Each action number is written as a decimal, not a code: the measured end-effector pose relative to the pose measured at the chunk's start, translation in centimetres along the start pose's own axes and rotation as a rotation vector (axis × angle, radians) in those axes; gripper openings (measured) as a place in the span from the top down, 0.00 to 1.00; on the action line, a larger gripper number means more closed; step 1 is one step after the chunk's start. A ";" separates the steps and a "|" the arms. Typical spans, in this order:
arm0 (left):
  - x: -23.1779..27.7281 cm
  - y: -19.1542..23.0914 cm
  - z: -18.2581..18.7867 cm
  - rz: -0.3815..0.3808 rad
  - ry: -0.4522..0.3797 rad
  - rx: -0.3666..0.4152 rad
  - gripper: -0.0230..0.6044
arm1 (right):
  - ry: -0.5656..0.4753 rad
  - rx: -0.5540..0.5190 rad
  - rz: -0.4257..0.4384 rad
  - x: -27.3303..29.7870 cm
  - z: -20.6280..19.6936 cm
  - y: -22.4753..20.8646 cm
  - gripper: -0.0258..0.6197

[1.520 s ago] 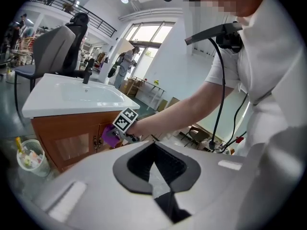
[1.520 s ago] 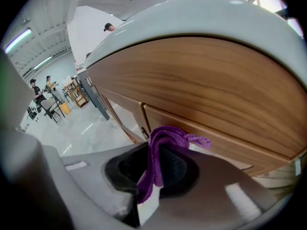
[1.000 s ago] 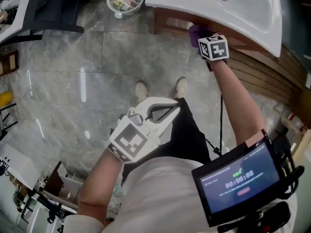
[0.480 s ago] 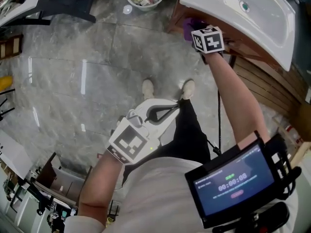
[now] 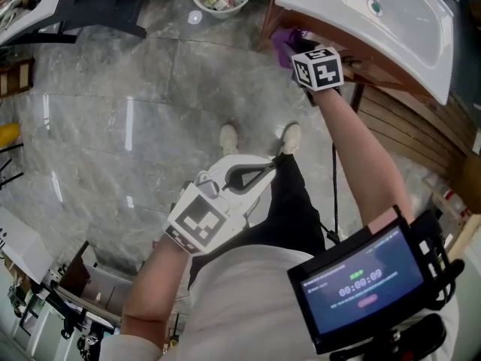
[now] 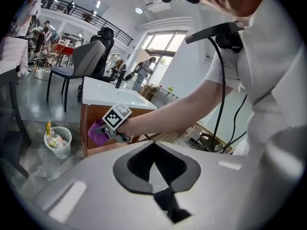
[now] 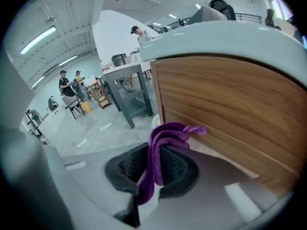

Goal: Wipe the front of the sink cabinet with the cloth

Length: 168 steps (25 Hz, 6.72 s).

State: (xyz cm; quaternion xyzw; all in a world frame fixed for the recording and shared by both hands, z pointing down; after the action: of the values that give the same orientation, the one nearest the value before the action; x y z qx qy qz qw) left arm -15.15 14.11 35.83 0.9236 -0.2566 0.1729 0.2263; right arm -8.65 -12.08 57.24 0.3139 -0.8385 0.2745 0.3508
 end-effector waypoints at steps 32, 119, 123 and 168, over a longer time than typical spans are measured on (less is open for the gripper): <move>23.5 -9.3 8.1 -0.246 0.051 0.113 0.96 | 0.074 0.330 -0.474 -25.5 -25.1 -37.3 0.87; 15.0 -1.2 3.4 -0.199 0.035 0.065 0.96 | 0.067 0.131 -0.255 -13.0 -19.9 -19.6 0.87; 20.7 -2.8 5.1 -0.229 0.050 0.088 0.96 | 0.080 0.149 -0.323 -17.5 -24.0 -26.7 0.87; 23.6 0.2 3.0 -0.048 0.041 -0.005 0.96 | 0.133 0.057 -0.258 -3.9 -23.6 -31.6 0.87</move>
State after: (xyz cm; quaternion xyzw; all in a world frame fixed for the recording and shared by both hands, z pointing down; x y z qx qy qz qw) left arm 4.47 3.10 43.62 0.9251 -0.2302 0.1857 0.2380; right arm 26.05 -15.35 76.08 0.4100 -0.7579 0.2712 0.4289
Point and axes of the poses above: the fingertips, and each gripper's own axes: x forward along the fingers, y to its left, z out of its top, the point moved 5 cm from there along -x, backward along the fingers, and after that the axes turned 7 degrees about x, right-handed, at the moved point
